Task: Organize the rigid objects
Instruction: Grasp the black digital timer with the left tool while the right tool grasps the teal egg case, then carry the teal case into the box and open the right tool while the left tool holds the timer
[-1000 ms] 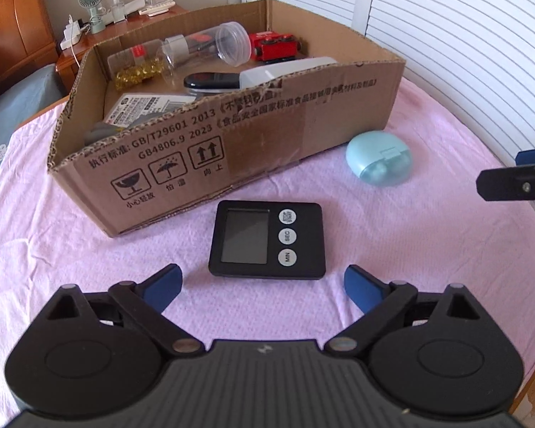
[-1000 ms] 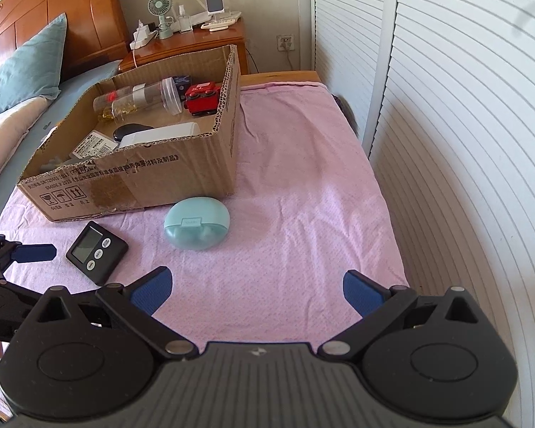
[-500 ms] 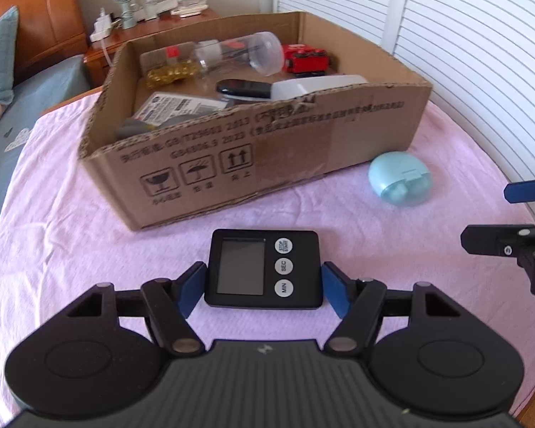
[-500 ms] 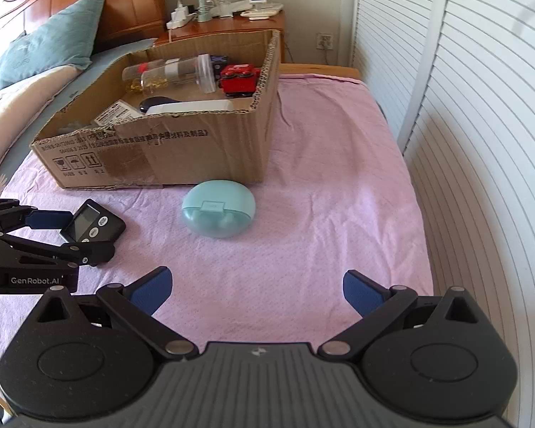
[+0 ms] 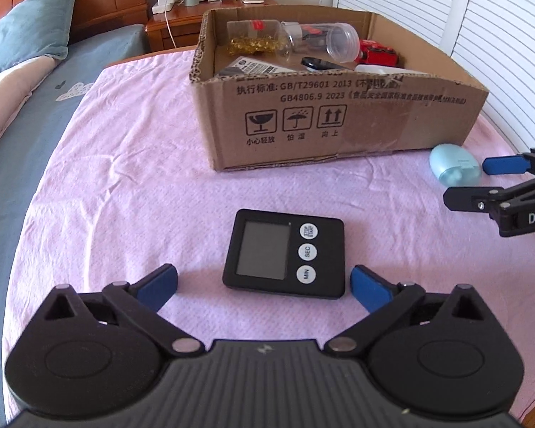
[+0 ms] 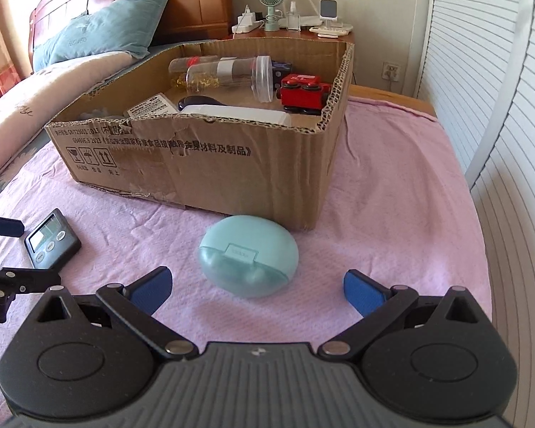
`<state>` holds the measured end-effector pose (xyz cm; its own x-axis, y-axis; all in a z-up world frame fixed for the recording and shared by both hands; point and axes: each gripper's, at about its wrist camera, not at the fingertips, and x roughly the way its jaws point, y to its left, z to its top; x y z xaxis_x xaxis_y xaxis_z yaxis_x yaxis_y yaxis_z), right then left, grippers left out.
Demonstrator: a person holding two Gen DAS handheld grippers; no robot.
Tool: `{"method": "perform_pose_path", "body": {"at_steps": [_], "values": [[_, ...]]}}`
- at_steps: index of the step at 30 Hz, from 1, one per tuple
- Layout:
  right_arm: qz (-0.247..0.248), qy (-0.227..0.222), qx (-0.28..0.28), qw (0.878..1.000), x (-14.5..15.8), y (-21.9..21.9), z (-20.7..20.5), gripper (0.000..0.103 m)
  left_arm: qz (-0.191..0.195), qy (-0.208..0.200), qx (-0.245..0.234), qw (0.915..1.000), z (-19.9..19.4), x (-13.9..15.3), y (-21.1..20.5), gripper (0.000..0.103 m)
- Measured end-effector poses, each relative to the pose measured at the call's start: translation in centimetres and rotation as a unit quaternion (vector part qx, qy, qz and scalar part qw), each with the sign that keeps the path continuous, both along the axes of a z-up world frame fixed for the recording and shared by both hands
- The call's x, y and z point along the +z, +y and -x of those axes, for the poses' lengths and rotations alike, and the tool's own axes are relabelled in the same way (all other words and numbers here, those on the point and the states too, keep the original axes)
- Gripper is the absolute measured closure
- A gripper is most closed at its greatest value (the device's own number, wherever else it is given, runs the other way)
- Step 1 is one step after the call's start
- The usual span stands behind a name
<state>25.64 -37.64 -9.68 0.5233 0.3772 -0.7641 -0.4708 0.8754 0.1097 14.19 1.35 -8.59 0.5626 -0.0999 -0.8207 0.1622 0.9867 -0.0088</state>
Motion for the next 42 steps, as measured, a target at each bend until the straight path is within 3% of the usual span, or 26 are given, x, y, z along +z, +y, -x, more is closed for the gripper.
{"method": "perform_pose_path", "body": {"at_steps": [4,18,24,28,33,36,42], "values": [[0.042,-0.006,0.031,0.999,0.0,1.6,-0.8,0.000,0.000,-0.008,-0.002,1.0000,0.2,-0.1,0.0,0.001],[0.034,0.019,0.144,0.989,0.7,4.5,2.9,0.000,0.002,-0.013,0.001,0.9999,0.4,-0.2,0.3,0.001],[0.037,-0.001,0.109,0.993,0.4,4.5,2.0,0.002,0.002,-0.013,0.005,0.9999,0.3,-0.2,0.3,0.001],[0.023,-0.009,0.083,0.996,0.7,4.2,1.1,0.022,0.002,-0.016,0.004,0.9999,0.3,-0.2,0.3,0.001],[0.036,-0.029,0.074,0.996,0.7,4.5,1.3,0.033,0.002,-0.026,0.003,0.9997,0.7,-0.3,0.3,0.001],[0.035,-0.033,0.064,0.997,0.8,4.4,1.3,0.045,0.003,-0.026,0.001,0.9997,0.7,-0.3,0.4,0.001],[0.044,-0.029,0.025,0.998,1.0,3.8,1.8,0.045,0.002,-0.030,-0.005,0.9995,0.4,-0.3,0.4,0.001]]}}
